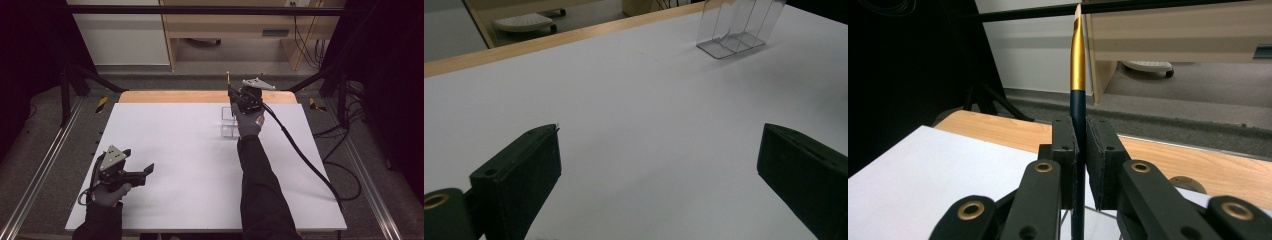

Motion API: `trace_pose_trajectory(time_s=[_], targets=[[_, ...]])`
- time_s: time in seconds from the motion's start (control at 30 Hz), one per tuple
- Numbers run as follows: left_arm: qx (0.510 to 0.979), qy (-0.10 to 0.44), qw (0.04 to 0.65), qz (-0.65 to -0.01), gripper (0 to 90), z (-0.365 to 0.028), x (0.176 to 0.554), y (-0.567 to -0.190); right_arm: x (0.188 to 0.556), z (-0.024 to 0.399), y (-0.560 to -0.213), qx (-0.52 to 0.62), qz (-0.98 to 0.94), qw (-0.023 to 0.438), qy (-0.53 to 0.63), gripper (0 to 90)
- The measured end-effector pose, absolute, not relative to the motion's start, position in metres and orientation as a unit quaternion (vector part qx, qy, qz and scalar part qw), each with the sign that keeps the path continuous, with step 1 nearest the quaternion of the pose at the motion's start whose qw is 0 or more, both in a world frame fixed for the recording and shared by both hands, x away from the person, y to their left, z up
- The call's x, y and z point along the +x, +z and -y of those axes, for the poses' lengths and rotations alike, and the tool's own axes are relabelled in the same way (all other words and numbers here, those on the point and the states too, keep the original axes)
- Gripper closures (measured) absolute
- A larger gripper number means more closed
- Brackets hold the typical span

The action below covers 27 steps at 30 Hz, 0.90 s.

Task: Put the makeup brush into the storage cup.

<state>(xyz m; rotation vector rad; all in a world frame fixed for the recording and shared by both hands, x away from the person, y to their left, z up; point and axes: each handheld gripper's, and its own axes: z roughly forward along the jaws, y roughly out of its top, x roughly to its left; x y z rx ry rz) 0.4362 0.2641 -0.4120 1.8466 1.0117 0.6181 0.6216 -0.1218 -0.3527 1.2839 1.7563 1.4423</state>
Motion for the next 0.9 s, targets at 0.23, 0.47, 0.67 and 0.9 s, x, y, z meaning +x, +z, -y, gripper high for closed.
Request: trace_pose_trajectory(time_s=[0.23, 0.47, 0.67, 0.9], targets=[[0.75, 0.249, 0.455, -0.41, 3.3, -0.264, 0.437, -0.413, 0.629, 0.123, -0.356, 0.48, -0.644, 0.263, 0.534, 83.4], [0.749, 0.248, 0.456, -0.411, 3.3, -0.265, 0.437, -0.413, 0.634, 0.12, -0.361, 0.482, -0.641, 0.264, 0.536, 83.4], [0.749, 0.248, 0.456, -0.412, 3.3, -0.265, 0.437, -0.413, 0.64, 0.117, -0.365, 0.484, -0.64, 0.263, 0.535, 83.4], [0.749, 0.248, 0.456, -0.412, 3.2, -0.265, 0.437, -0.414, 0.642, 0.114, -0.371, 0.483, -0.648, 0.265, 0.526, 83.4]])
